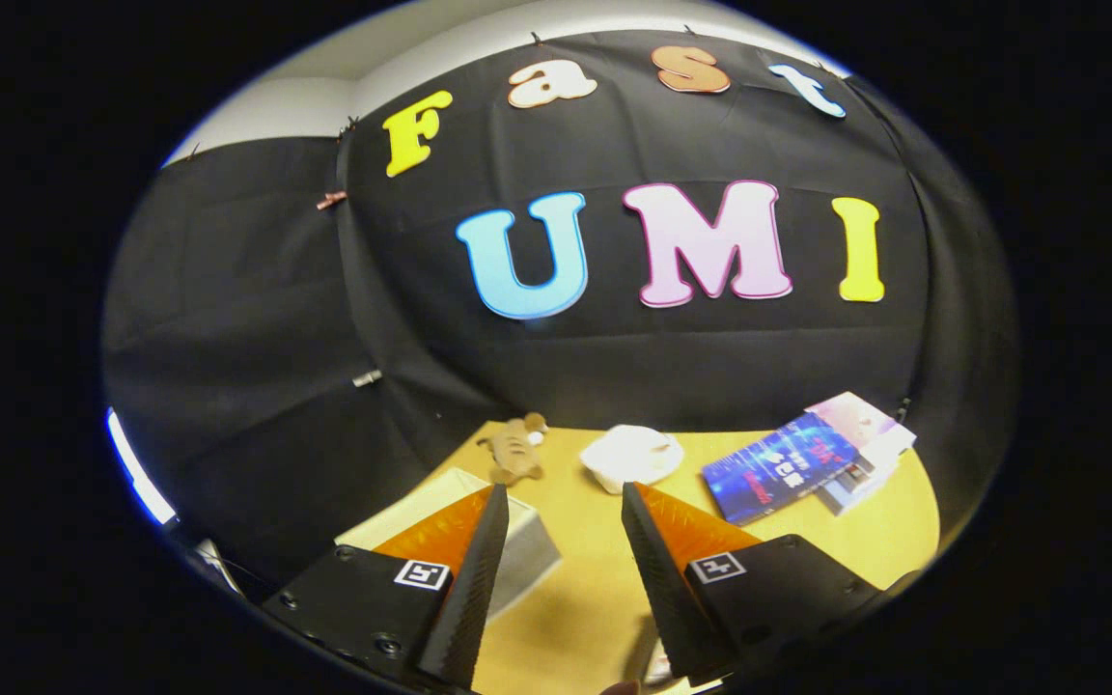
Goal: Open the storage box then place both shoes into the box .Put the left shoe in first, then the right shoe, with the right side of both shoes facing outward in a uniform manner.
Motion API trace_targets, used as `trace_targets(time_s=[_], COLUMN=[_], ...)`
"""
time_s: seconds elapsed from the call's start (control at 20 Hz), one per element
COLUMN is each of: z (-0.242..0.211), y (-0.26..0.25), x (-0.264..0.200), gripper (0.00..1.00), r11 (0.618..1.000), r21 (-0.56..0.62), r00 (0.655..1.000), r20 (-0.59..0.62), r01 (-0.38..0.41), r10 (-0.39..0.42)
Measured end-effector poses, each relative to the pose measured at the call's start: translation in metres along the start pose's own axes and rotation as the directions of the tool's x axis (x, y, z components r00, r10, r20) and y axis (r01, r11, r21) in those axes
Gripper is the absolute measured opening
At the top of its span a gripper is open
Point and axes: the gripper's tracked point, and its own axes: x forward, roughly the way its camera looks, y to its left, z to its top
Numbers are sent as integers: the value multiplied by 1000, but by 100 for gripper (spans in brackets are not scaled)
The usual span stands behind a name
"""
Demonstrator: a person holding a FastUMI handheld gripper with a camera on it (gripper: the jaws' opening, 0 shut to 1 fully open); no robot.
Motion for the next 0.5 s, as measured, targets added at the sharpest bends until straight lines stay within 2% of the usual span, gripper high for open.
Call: trace_targets(time_s=[0.25,0.5], z=[-79,-162], y=[-64,-112], x=[-14,-21], gripper=[75,75], r11=[993,976], r21=[-8,-27], r00=[977,915], r20=[-177,-344], r01=[117,214], r10=[-117,-210])
